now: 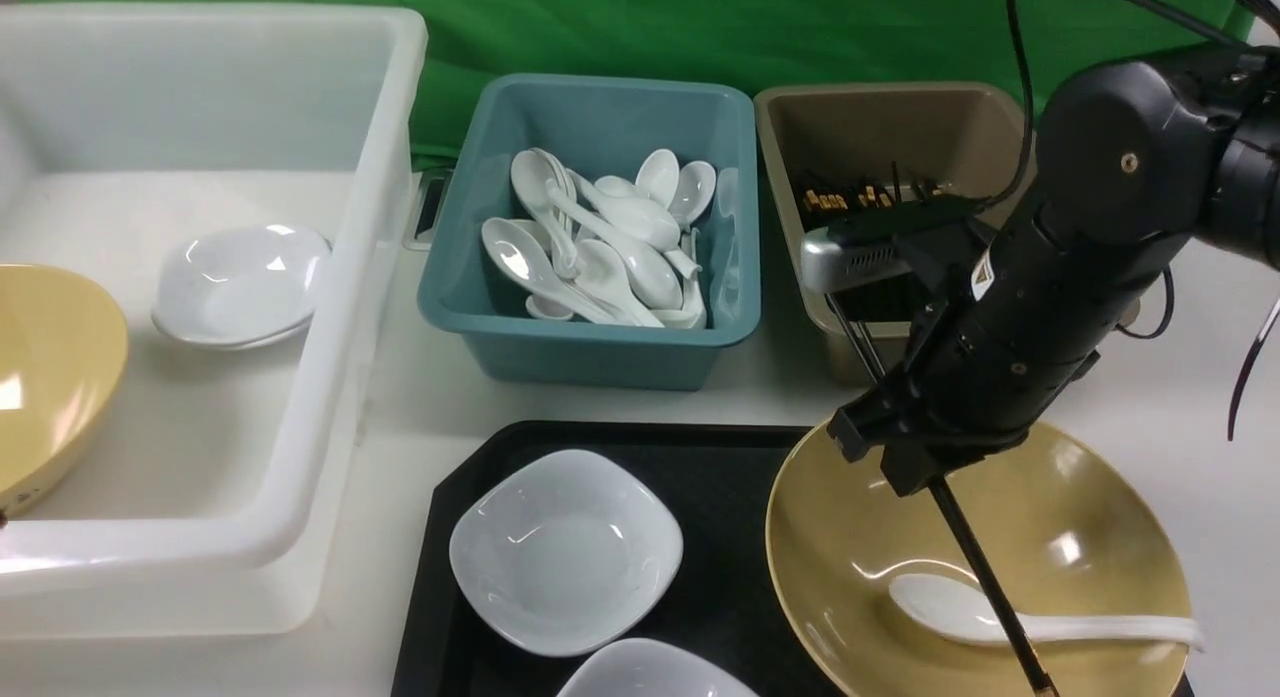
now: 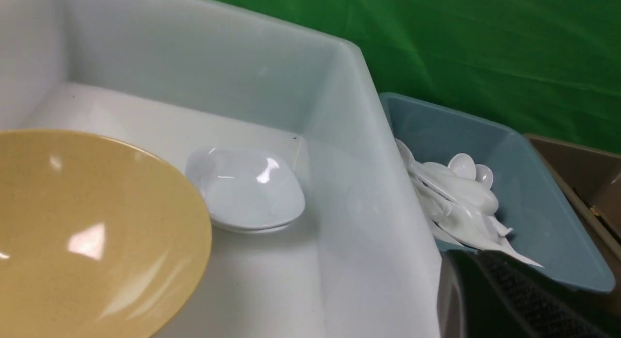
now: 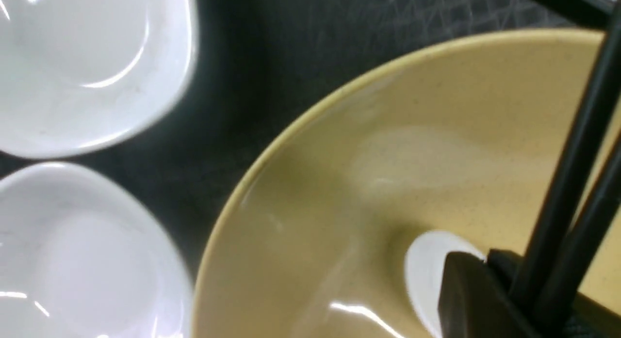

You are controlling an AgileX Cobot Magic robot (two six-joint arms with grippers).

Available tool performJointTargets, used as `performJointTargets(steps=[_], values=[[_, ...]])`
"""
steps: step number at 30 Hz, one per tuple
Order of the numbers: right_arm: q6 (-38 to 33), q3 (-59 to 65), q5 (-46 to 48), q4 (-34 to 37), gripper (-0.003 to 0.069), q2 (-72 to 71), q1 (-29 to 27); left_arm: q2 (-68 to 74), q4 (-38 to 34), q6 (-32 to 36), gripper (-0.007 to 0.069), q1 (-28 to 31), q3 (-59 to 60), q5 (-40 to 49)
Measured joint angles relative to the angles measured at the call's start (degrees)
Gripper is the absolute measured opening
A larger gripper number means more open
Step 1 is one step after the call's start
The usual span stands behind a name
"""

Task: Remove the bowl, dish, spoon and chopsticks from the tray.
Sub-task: Use the right arm to put the chopsticks into the small storage box on the right

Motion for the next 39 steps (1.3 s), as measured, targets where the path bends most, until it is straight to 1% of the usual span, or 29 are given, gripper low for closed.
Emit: performJointTargets(steps=[5,6,7,8,9,10,11,12,13,14,16,19,20,21,22,24,25,26,27,29,32,35,36,37,39], values=[[-0.65,-3.91,0.30,0.26,0.0020,0.00,-1.41,6.53,-9.43,11.60,0.0021,0.00,-4.00,2.79],[-0.64,-6.14,0.48,0.52,0.0020,0.00,-2.57,9.78,-14.62,17.02,0.0021,0.00,-6.34,5.05],[-0.64,-7.49,0.62,0.82,0.0020,0.00,-3.77,12.40,-18.90,21.05,0.0021,0.00,-8.37,7.11],[-0.78,-8.81,1.03,1.44,0.0020,0.05,-4.84,14.09,-21.62,23.58,0.0021,0.00,-10.15,9.06],[-1.23,-10.09,1.42,2.06,0.0020,0.15,-5.99,17.03,-26.12,27.94,0.0021,0.00,-12.03,11.45],[-1.91,-11.30,2.33,3.41,0.0020,0.26,-7.14,18.88,-28.74,30.60,0.0021,0.00,-13.92,14.14],[-2.54,-12.35,2.97,4.29,0.0020,0.41,-7.99,21.98,-32.69,34.69,0.0021,-0.24,-15.78,16.91],[-3.36,-13.13,3.77,5.49,0.0020,0.62,-9.24,23.82,-34.67,36.80,0.0021,-0.54,-17.51,18.95],[-4.40,-13.96,5.24,7.58,0.0020,1.08,-10.57,29.17,-38.62,40.84,0.0017,-2.16,-20.88,24.34],[-4.93,-14.10,6.04,8.19,0.0020,1.47,-10.93,31.85,-39.26,41.98,0.0011,-3.57,-22.06,25.46],[-5.75,-14.15,8.29,9.20,0.0020,2.92,-11.19,36.92,-38.16,42.74,-0.0004,-8.26,-24.36,25.64],[-6.47,-14.15,9.81,10.29,0.0020,5.18,-11.19,40.57,-34.70,41.24,-0.0009,-15.20,-25.12,22.98],[-6.46,-14.15,10.00,10.50,0.0020,5.34,-11.19,40.79,-34.70,41.05,-0.0009,-15.20,-25.12,22.73],[-6.54,-14.15,10.11,10.85,0.0020,6.03,-11.19,41.58,-33.30,40.37,-0.0009,-17.72,-25.22,21.57],[-6.64,-14.15,10.22,12.03,0.0018,7.37,-11.37,42.93,-31.44,39.06,-0.0009,-21.03,-25.28,19.53],[-7.05,-14.15,10.35,14.46,0.0019,8.70,-11.88,44.21,-29.54,37.79,-0.0010,-25.14,-25.41,17.44],[-7.05,-14.15,10.35,14.83,0.0019,8.98,-12.07,44.31,-29.37,37.66,-0.0010,-25.49,-25.46,17.22],[-7.59,-14.15,10.35,17.85,0.0019,9.89,-12.92,45.08,-28.49,37.12,-0.0010,-27.94,-25.57,15.35],[-7.86,-14.15,10.35,18.24,0.0019,9.89,-12.92,45.17,-28.37,37.02,-0.0010,-28.18,-25.57,14.86],[-8.70,-14.15,10.40,22.26,0.0019,10.88,-15.14,46.08,-27.09,36.56,-0.0010,-30.47,-25.57,12.42],[-9.51,-14.15,10.40,24.56,0.0019,10.94,-16.71,46.36,-26.30,36.07,-0.0010,-30.76,-25.57,11.12],[-11.76,-14.20,10.52,32.79,0.0019,11.23,-22.15,46.83,-25.84,34.09,-0.0010,-30.76,-25.59,8.90],[-11.77,-14.20,10.53,33.79,0.0019,11.38,-22.81,46.83,-25.84,34.09,-0.0010,-30.76,-25.59,8.88],[-12.70,-14.20,10.53,36.96,0.0019,12.02,-25.44,46.83,-25.84,33.77,-0.0010,-30.76,-25.64,8.78],[-13.23,-14.24,10.53,41.06,0.0019,12.95,-28.29,46.83,-25.84,33.71,-0.0010,-30.76,-25.64,8.78]])
